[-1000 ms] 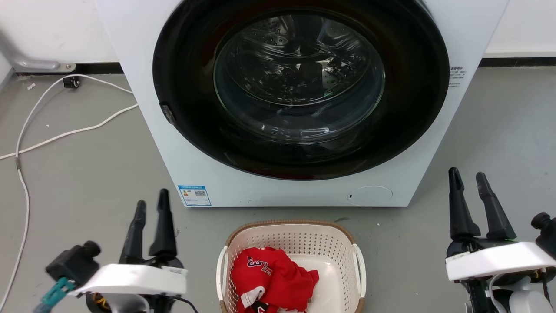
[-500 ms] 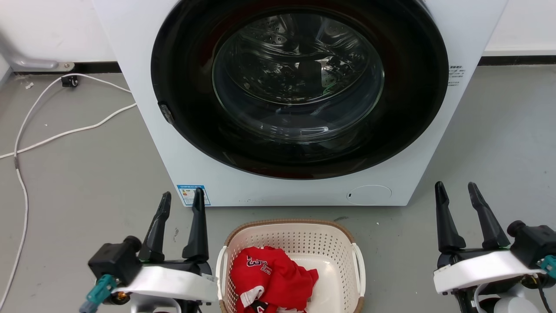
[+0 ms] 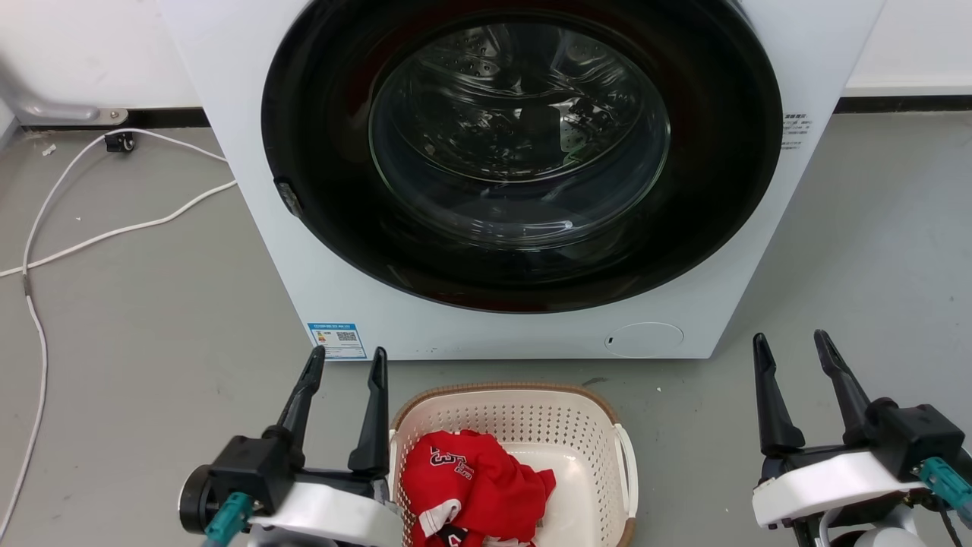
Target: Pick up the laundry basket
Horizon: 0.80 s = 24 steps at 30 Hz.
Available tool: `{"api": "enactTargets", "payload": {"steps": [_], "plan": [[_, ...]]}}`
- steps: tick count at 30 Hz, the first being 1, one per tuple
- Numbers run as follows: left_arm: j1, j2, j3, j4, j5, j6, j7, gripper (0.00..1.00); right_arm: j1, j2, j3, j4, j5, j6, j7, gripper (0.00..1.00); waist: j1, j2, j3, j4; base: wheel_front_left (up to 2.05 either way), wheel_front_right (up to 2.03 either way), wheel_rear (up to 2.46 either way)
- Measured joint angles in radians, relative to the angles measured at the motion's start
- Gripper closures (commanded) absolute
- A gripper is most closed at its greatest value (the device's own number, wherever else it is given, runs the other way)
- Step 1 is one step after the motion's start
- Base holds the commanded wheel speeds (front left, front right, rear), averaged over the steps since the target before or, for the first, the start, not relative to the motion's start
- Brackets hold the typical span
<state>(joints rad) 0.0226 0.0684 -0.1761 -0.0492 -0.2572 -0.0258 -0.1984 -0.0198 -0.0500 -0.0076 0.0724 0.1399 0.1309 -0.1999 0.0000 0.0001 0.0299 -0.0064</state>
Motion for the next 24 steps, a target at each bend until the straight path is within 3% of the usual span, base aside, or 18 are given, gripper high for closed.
{"api": "enactTargets", "payload": {"steps": [18,24], "plan": [[0.000,0.019,-0.058,0.042,0.125,0.031,-0.036,0.00,0.000,0.000,0.020,-0.002,-0.152,0.000,-0.037,0.00,0.0000,0.0000,0.012,-0.003,0.00,0.00,0.00],[0.007,0.009,-0.046,0.072,0.132,0.017,-0.048,0.00,0.000,0.000,0.019,0.020,-0.119,0.000,-0.046,0.00,0.0000,0.0000,0.016,-0.002,0.00,0.00,0.00]]}}
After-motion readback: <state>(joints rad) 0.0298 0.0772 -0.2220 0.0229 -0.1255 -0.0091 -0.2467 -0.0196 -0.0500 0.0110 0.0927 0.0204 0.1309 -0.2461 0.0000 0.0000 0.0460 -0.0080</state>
